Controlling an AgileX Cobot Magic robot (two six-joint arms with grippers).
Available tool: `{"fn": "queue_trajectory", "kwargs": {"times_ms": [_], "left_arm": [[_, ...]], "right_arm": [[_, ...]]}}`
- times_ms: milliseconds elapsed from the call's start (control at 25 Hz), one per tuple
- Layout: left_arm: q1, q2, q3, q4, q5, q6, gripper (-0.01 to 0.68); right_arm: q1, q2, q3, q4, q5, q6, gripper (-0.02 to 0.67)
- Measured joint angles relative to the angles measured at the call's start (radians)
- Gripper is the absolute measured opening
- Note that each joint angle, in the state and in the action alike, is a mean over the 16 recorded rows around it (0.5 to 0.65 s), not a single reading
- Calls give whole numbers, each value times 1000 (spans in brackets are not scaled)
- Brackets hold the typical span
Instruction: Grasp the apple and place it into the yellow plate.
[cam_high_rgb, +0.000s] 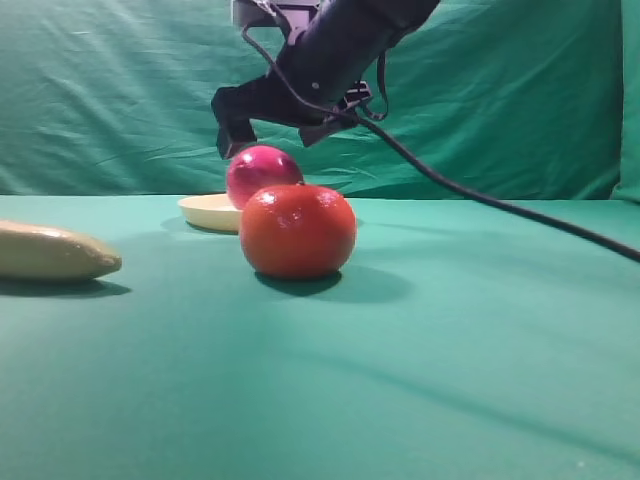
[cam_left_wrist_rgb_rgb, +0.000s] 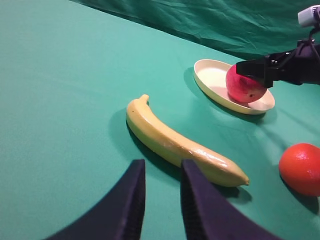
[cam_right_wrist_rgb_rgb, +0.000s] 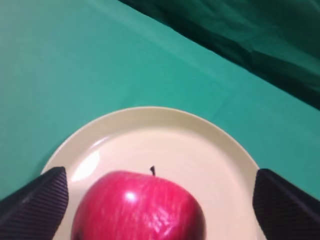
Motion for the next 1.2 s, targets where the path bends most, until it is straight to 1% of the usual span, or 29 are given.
{"fn": "queue_trajectory", "kwargs": {"times_ms": [280,360,440,560,800,1000,1200], "left_arm": [[0,0,0,0,0,0,157],[0,0,0,0,0,0,157],[0,0,0,0,0,0,157],[0,0,0,0,0,0,157],[0,0,0,0,0,0,157],[0,0,0,0,0,0,157],[0,0,0,0,0,0,157]], "right_arm": [[-53,-187,0,-30,274,77,120],[-72,-236,0,-49,347,110,60],[-92,-285,0,-72,414,146,22],[-117,-356,0,-110,500,204,2],[-147,-500,21,-184,607,298,0],[-151,-637,103,-225,617,339,0],[-151,-793,251,-240,576,359,0]]}}
